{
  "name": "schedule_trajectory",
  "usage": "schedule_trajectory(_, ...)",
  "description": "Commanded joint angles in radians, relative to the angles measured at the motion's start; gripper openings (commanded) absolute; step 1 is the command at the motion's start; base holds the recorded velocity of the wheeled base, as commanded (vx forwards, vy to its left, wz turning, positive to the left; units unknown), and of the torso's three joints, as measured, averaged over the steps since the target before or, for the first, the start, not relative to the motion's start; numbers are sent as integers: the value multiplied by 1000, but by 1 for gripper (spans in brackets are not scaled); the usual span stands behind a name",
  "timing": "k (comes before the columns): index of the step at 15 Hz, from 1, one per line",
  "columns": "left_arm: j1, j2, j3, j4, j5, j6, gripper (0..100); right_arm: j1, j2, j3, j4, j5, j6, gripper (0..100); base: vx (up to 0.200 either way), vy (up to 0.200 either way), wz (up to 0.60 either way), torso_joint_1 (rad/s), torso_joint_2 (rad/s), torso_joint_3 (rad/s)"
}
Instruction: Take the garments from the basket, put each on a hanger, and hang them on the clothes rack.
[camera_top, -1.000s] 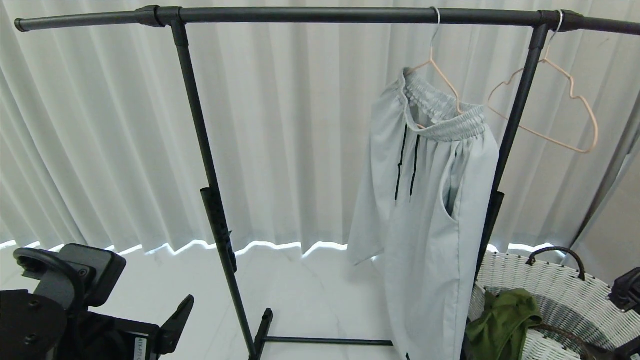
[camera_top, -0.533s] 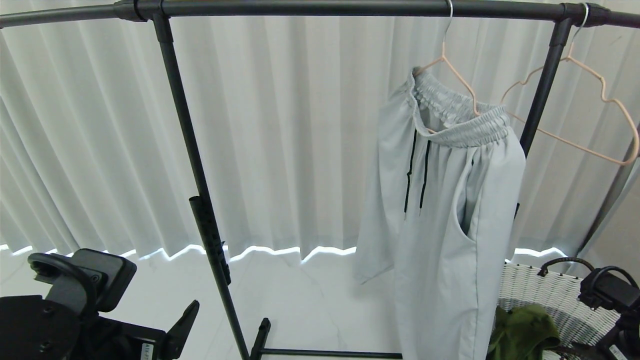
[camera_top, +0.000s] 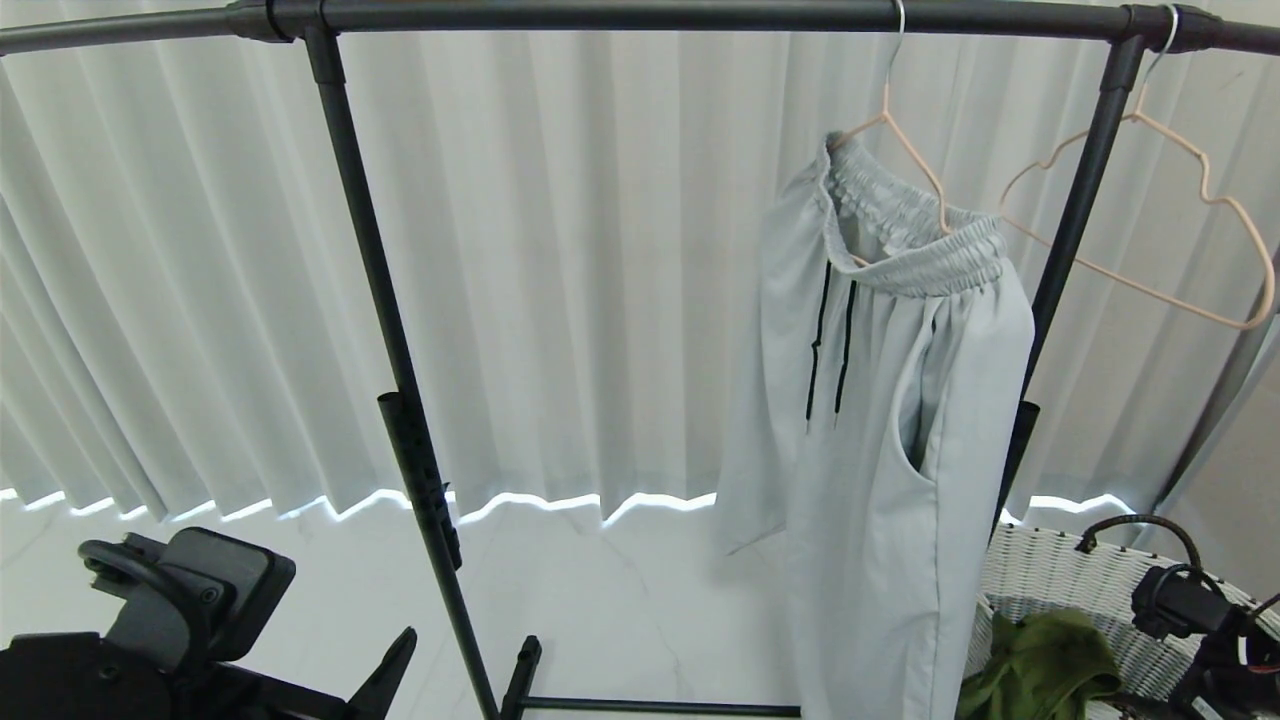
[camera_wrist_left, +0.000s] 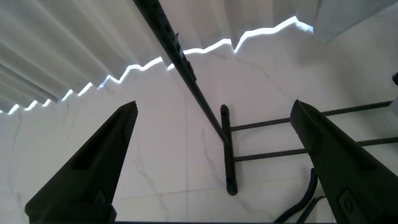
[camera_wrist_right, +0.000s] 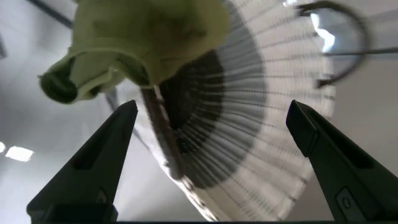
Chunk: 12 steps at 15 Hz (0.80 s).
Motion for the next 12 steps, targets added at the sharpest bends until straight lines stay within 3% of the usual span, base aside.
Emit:
schedule_trajectory(1,-7,-1,7,0,0,-2,100,-5,106,-14,-26,16,16,100,0,0,0,0,0,0)
schedule_trajectory(8,-9,0,21,0,2,-2,100,-3,165,-58,-109,52,107,100,0,0,0,0,0,0)
schedule_trajectory(12,-9,-3,19,0,2,-2,100,2,156,-44,-122,77,114,100,0,0,0,0,0,0)
